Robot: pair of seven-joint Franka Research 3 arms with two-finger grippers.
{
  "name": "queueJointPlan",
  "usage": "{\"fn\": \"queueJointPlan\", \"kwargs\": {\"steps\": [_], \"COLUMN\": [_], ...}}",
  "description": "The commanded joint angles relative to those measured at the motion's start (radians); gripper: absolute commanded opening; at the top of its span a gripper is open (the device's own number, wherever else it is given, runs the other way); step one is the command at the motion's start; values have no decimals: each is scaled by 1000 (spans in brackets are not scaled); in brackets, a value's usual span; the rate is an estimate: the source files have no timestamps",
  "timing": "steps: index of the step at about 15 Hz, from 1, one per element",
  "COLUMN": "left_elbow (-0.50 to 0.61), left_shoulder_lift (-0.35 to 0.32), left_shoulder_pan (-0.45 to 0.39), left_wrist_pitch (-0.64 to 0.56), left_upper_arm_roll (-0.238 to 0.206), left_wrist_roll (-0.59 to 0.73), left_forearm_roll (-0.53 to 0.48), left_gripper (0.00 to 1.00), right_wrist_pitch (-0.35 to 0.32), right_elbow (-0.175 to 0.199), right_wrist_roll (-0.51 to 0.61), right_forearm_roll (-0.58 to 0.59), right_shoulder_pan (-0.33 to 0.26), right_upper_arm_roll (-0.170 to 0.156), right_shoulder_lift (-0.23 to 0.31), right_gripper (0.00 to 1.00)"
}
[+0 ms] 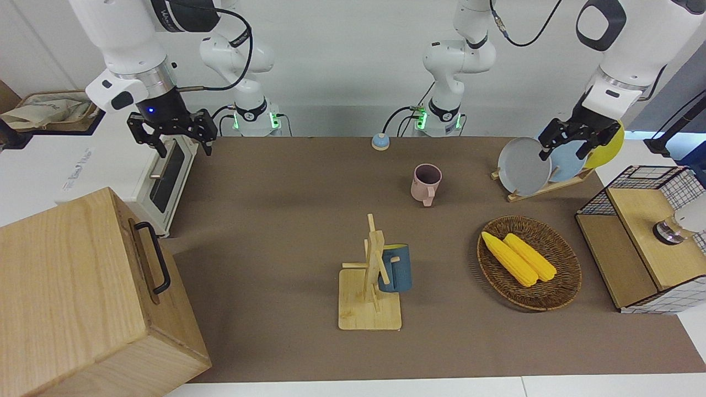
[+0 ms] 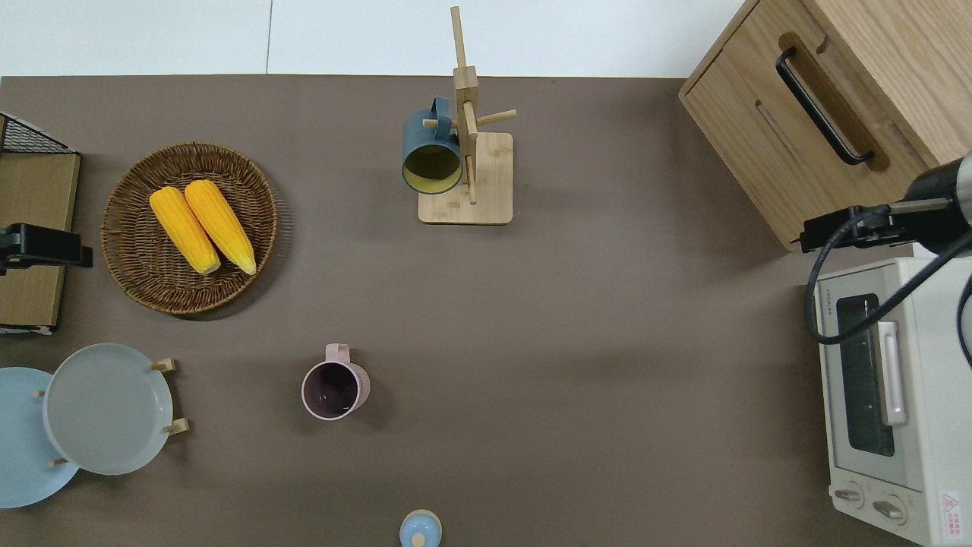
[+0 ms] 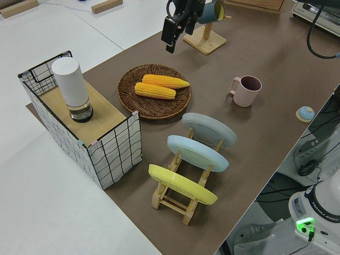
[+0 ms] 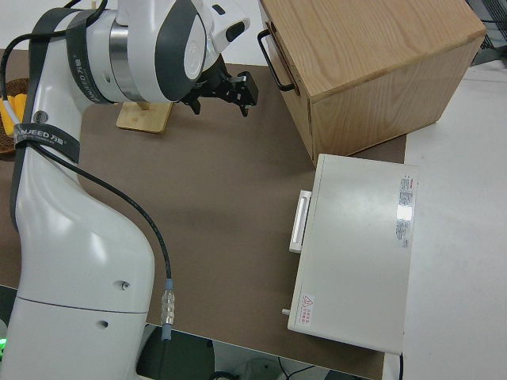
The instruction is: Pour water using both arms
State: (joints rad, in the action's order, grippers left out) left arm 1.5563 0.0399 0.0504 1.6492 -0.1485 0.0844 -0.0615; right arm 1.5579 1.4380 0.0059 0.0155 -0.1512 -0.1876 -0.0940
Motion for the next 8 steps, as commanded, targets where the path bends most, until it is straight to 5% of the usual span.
{"fn": "queueJointPlan", "kwargs": {"steps": [1, 8], "left_elbow": [24, 21], "left_shoulder_lift": [-41, -32], "left_shoulder_pan": [60, 60], "left_wrist_pitch": [-28, -88], "left_upper_arm_roll": [-2, 55], "left_wrist_roll": [-17, -17], "left_forearm_roll": [19, 19], "left_gripper": [1000, 1000], "right_wrist_pitch": [7, 8], "right_elbow": [4, 4], "right_wrist_roll": [-12, -12], "right_forearm_roll": [-20, -20], "right_shoulder_pan": [-10, -10], "right_upper_arm_roll": [-6, -6], "right_shoulder_lift": [8, 8], "right_gripper": [992, 992]}}
